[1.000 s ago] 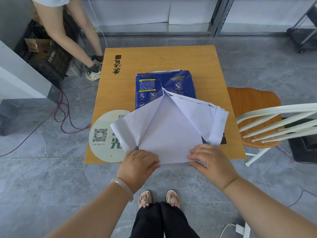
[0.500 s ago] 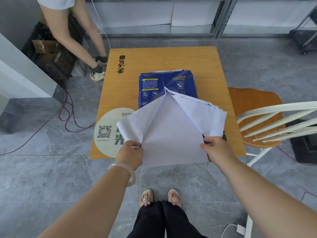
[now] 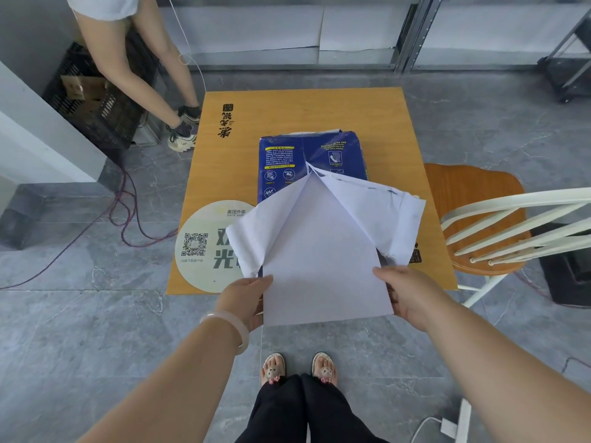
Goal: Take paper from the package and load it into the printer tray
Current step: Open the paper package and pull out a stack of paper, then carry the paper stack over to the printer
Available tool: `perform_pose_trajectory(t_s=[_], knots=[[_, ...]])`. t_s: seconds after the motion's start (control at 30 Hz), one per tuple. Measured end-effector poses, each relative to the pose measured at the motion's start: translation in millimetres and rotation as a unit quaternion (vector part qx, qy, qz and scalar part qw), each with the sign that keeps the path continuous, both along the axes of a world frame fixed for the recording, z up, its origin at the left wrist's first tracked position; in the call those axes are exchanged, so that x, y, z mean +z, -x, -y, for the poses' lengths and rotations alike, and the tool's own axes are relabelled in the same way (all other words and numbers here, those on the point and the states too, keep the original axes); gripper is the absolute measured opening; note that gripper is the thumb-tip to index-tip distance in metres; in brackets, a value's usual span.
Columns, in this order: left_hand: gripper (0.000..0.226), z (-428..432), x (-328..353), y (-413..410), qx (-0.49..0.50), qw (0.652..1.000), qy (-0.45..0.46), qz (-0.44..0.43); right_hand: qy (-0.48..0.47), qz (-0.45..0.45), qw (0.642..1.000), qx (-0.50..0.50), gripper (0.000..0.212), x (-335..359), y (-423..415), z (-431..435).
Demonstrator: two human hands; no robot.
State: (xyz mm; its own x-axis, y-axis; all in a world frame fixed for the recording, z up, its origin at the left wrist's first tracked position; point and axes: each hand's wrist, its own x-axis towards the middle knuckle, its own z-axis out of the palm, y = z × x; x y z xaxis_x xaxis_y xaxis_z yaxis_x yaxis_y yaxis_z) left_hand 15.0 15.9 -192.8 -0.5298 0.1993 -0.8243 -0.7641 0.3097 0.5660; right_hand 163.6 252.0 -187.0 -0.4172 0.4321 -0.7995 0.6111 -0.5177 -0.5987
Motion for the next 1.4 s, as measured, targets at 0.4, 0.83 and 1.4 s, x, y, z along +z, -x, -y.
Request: perform_pose_trajectory(t_s=[0.4, 0.83, 1.4], knots=[[0.021, -25, -8, -12, -0.112, 0.961, 0.149, -0.204, -0.135, -0.003, 0.990, 0.036, 0.014, -11, 6, 15], [0.037, 10, 4, -72, -0.069, 0.960, 0.123, -0.243, -0.171, -0.015, 0.985, 0.005, 0.012, -7, -43, 63], [0.039, 115, 64, -169, -0.073, 0.950, 0.064, -0.296, -0.282, -0.037, 0.956, -0.066, 0.021, 61, -161, 191]])
